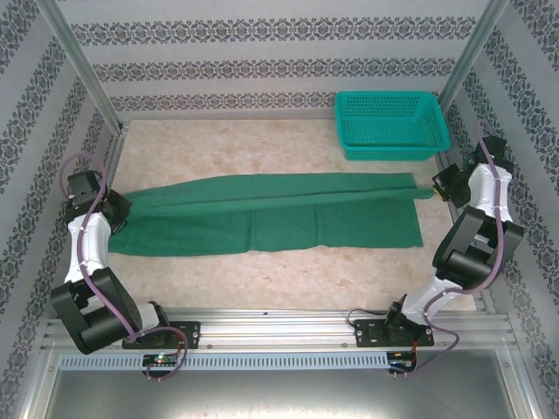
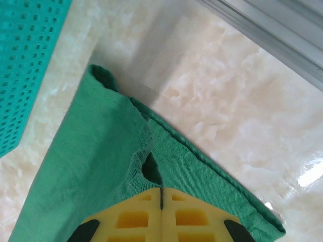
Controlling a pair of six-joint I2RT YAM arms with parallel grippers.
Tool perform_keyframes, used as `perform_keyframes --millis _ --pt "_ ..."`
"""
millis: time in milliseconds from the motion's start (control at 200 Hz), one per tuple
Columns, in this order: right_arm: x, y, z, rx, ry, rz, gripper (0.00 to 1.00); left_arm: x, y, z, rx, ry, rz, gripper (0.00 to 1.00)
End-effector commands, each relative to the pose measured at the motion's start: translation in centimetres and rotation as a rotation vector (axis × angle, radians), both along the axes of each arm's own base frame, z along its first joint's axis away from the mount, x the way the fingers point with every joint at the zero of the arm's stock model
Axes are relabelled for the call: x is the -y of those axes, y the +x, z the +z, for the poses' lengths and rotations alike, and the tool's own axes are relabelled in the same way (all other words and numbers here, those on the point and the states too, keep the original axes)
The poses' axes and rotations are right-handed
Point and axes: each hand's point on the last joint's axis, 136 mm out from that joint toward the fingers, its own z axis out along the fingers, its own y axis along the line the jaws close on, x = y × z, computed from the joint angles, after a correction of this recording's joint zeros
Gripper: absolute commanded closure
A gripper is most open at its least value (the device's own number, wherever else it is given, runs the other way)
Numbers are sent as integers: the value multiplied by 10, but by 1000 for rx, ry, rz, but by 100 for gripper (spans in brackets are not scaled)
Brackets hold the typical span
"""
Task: Roll up the long pants
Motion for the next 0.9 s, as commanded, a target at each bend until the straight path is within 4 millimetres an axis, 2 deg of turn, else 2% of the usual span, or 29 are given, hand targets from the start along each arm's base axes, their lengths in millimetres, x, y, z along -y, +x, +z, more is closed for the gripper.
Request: perform_keyframes --millis 0,105,195,305,450,570,744,899 --pt "16 7 28 108 -84 -48 100 -13 -9 17 11 71 40 100" --pt "13 16 41 147 -72 -33 100 -17 -3 31 35 81 42 100" --pt "12 17 53 159 -80 -29 100 -19 -4 42 46 106 44 100" --pt "10 4 60 172 -113 -43 100 -20 -12 46 39 127 56 100" --pt "6 -20 62 184 -140 -73 100 -19 -20 37 12 119 68 100" --pt "2 -34 52 161 -135 -83 100 -19 -27 24 -20 117 85 100" --pt "-5 -48 22 89 -103 -87 100 -14 -41 1 -80 91 102 100" --pt "-3 -62 -6 19 -64 -126 100 -10 -61 -17 -140 80 130 100"
